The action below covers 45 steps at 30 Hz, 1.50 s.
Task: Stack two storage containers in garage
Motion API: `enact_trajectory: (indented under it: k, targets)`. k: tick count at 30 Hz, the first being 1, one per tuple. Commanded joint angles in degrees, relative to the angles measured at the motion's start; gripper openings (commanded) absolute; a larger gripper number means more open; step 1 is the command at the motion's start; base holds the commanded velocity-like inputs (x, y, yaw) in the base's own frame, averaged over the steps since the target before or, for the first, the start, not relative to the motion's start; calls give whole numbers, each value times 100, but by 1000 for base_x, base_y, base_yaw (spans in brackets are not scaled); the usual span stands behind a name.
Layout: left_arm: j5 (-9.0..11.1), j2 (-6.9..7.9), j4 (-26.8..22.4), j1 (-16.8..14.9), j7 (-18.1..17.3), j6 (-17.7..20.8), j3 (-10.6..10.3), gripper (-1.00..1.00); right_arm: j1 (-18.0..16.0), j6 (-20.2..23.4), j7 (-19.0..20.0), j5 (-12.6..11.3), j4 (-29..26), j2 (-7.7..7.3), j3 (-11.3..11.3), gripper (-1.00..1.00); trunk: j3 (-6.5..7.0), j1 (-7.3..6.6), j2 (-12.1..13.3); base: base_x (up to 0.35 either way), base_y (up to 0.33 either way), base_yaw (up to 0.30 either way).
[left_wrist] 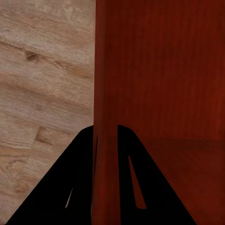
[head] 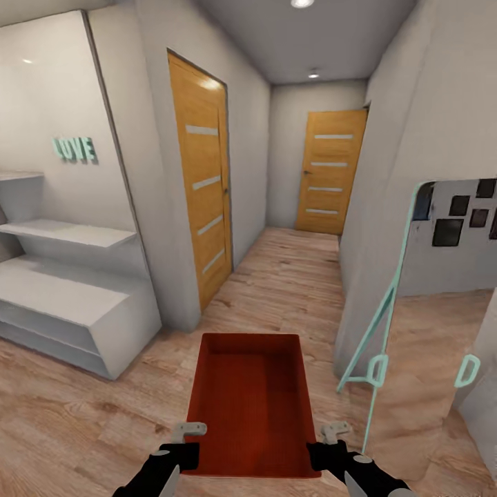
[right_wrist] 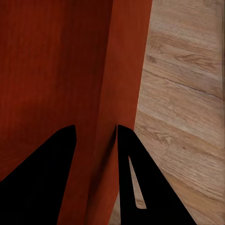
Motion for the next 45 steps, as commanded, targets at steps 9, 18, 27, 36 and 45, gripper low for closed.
enact_trajectory:
  k: [9, 18, 27, 36, 45]
  targets:
    - [62, 303, 0, -4, -8, 35, 282, -100, -7, -65, 198, -18, -10, -45, 84, -100, -12, 6, -12, 276, 218, -275]
    - [62, 312, 0, -4, -7, 26, 285, -100, -7, -65, 198, -18, -12, -45, 82, -100, -12, 6, -12, 276, 218, -273]
    - [62, 316, 0, -4, -9, 26, 285, -100, -7, -65, 198, -18, -11, -45, 85, -100, -12, 6, -12, 277, 218, -271]
    - [62, 310, 0, -4, -8, 26, 281, -100, -7, -65, 198, -22, -10, -45, 83, -100, -12, 6, -12, 277, 217, -159]
    - [62, 311, 0, -4, -8, 26, 283, -100, -7, -65, 198, -21, -11, -45, 80, -100, -12, 6, -12, 277, 217, -9]
